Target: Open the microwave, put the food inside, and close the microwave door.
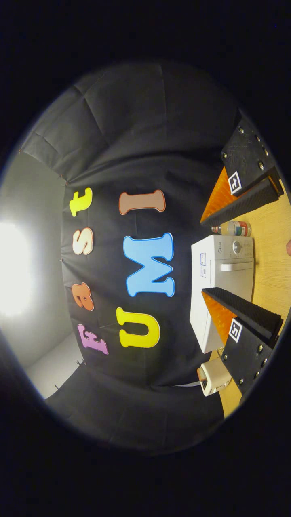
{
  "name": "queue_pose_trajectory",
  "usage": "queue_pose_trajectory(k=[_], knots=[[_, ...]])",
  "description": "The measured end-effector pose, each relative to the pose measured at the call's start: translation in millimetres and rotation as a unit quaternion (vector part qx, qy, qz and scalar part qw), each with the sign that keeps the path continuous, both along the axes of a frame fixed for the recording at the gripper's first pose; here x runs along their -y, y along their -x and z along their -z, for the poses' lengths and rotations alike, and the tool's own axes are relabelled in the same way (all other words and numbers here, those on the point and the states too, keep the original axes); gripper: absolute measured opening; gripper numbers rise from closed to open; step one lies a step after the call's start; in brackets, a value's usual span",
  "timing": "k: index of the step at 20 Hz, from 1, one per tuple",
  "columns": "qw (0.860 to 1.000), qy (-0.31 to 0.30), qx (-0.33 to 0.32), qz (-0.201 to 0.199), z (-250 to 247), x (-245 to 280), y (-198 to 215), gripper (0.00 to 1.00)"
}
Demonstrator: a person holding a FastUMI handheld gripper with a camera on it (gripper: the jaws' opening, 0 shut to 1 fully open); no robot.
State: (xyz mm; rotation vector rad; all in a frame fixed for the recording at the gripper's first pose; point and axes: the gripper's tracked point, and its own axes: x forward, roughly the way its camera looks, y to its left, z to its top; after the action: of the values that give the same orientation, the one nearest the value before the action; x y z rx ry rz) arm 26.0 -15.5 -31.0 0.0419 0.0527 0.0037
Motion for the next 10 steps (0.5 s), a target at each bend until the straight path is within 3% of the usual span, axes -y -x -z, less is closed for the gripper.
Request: queue_pose_trajectory(k=[10], knots=[[0.998,-0.015,-0.055,-0.024,55.2,-11.8,-79.3,0.96]])
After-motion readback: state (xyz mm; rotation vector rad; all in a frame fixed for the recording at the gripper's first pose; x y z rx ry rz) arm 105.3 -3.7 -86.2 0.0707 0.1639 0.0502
